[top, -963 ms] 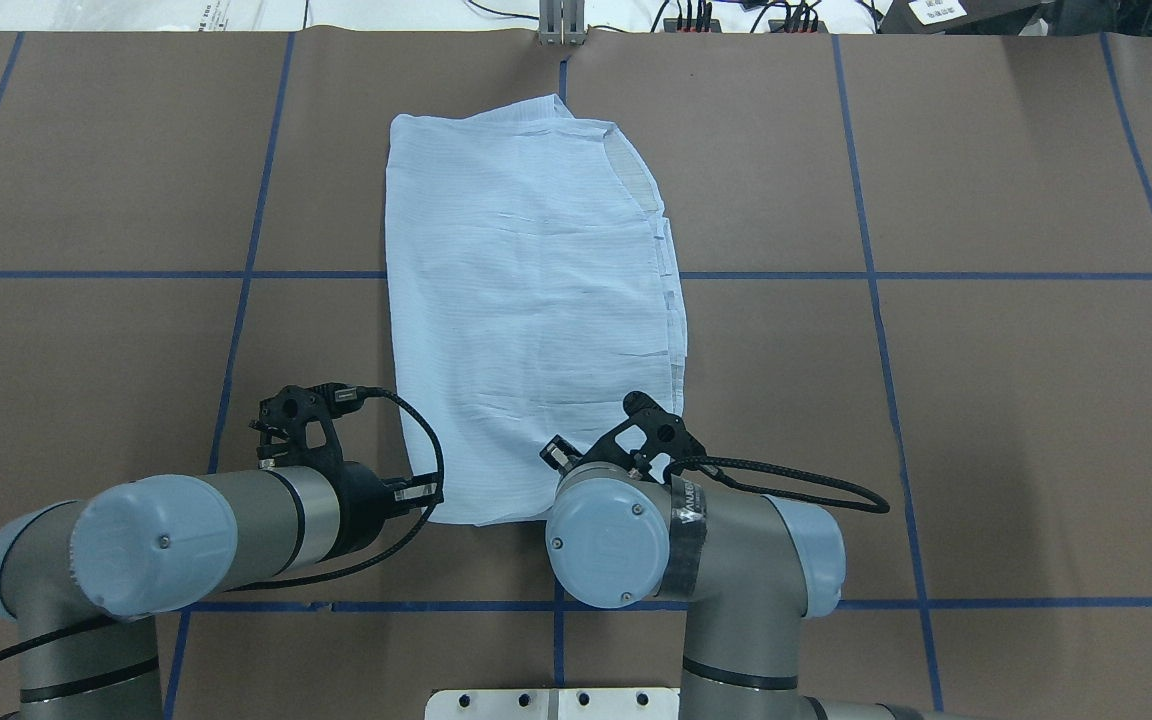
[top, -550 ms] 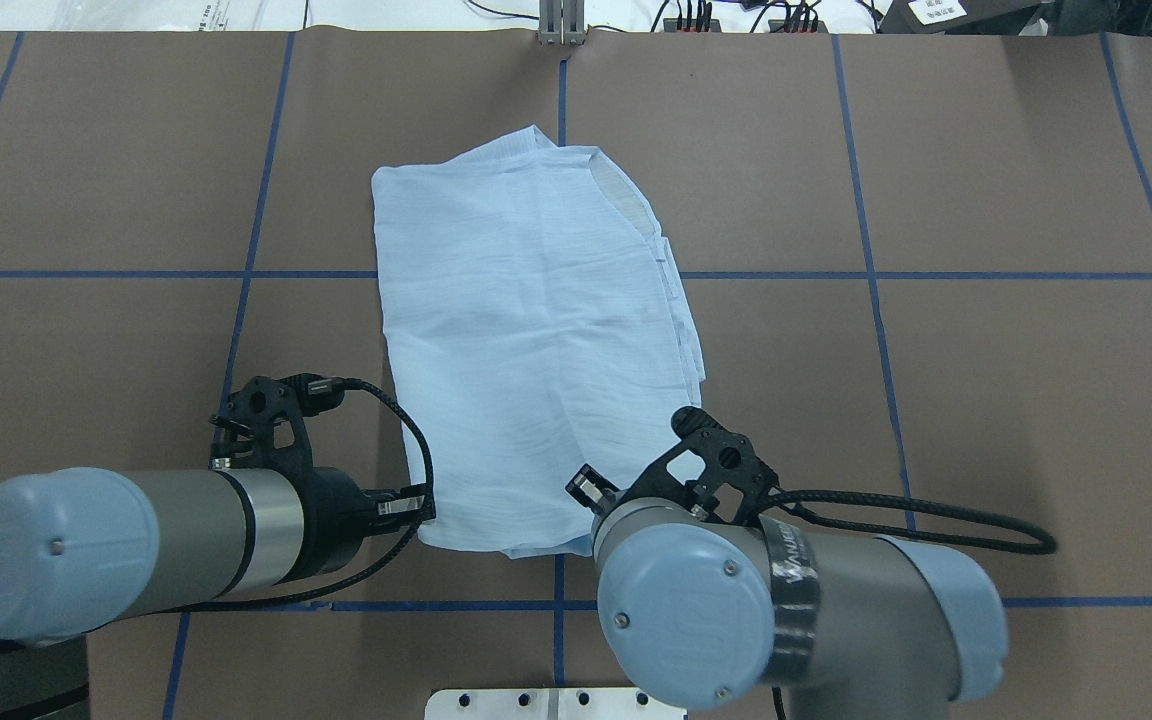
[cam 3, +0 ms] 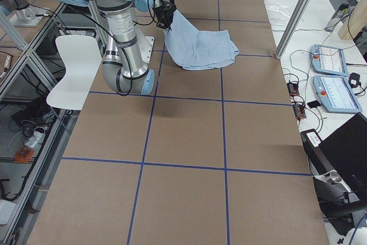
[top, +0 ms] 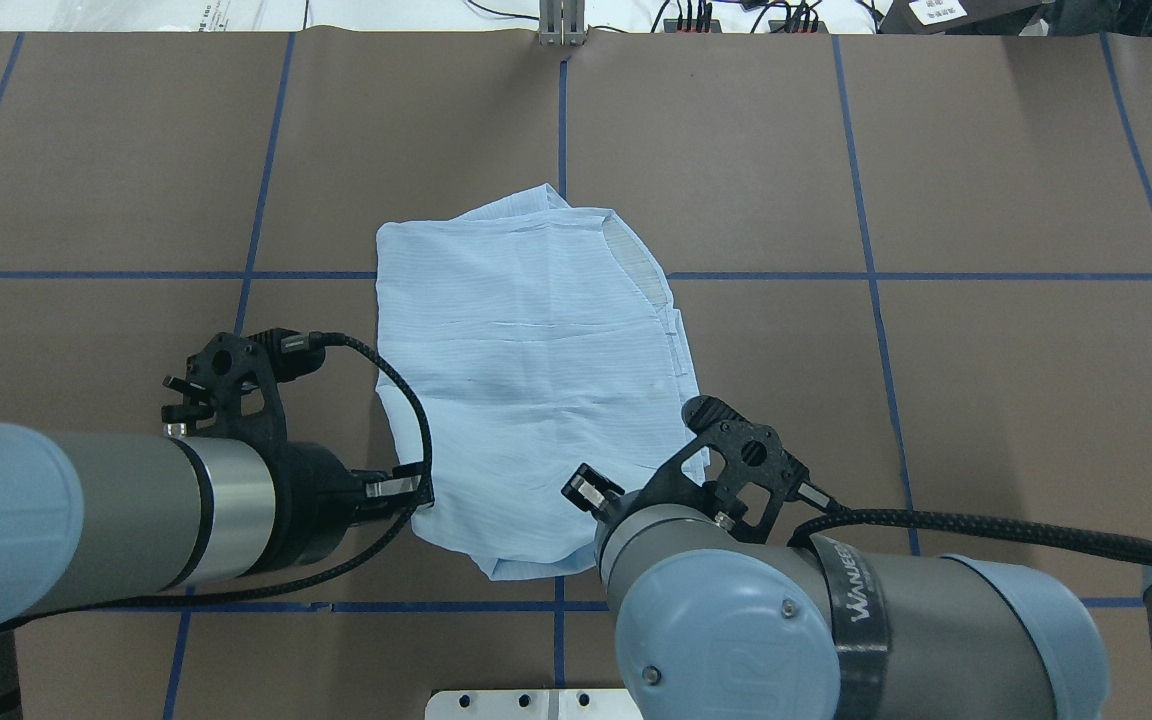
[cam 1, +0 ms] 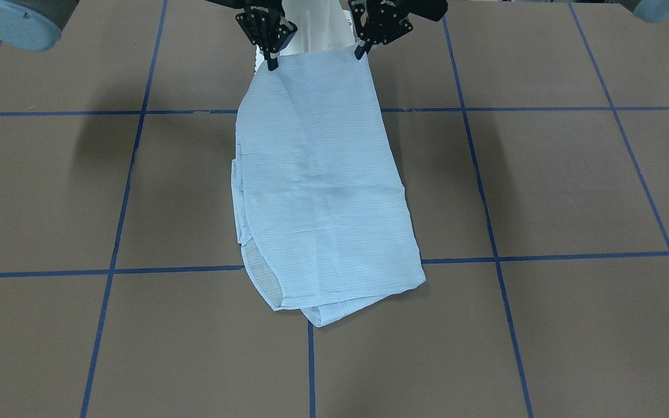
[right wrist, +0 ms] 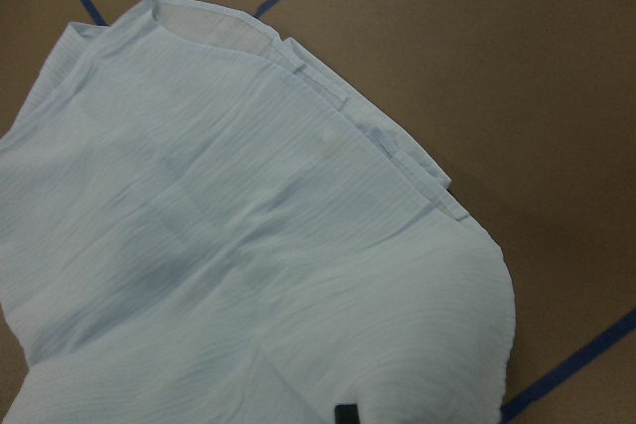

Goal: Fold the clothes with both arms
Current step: 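Grasp the near edge with both grippers and fold it away from the robot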

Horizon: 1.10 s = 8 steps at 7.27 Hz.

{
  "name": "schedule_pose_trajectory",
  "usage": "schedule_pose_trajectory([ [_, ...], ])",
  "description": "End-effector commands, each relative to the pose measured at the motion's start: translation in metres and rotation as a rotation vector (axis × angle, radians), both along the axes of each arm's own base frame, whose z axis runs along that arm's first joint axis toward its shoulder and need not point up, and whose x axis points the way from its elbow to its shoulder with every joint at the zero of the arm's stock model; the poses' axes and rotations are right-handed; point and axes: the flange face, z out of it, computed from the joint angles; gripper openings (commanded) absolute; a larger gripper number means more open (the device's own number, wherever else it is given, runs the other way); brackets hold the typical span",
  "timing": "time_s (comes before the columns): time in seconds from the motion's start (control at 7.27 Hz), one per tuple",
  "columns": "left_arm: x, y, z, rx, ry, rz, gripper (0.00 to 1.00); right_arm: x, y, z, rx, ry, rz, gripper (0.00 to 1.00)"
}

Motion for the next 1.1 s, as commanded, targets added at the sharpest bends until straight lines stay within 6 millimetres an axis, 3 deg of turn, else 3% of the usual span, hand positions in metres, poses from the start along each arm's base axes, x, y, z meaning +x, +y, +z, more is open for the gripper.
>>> schedule_pose_trajectory([
  [0.0,0.000,-0.065,0.003,0.068,-0.082,-0.084,0.00,-0.006,-0.051,-0.021,0.076,0.022,0.054,0.00],
  [0.14,-0.004,-0.105,0.017,0.092,-0.147,-0.131,0.00,-0.016,-0.083,-0.023,0.101,0.024,0.083,0.00],
  [0.41,0.002,-0.183,0.035,0.115,-0.254,-0.198,0.00,-0.040,-0.152,-0.005,0.168,0.039,0.119,0.00],
  [0.55,0.017,-0.217,0.045,0.117,-0.309,-0.205,0.00,-0.062,-0.188,0.002,0.177,0.050,0.137,0.00],
  [0.83,0.055,-0.262,0.096,0.124,-0.316,-0.221,0.00,-0.123,-0.260,0.001,0.178,0.085,0.175,0.00],
  [0.96,0.071,-0.282,0.109,0.119,-0.325,-0.229,0.00,-0.135,-0.286,0.020,0.185,0.103,0.178,0.00],
])
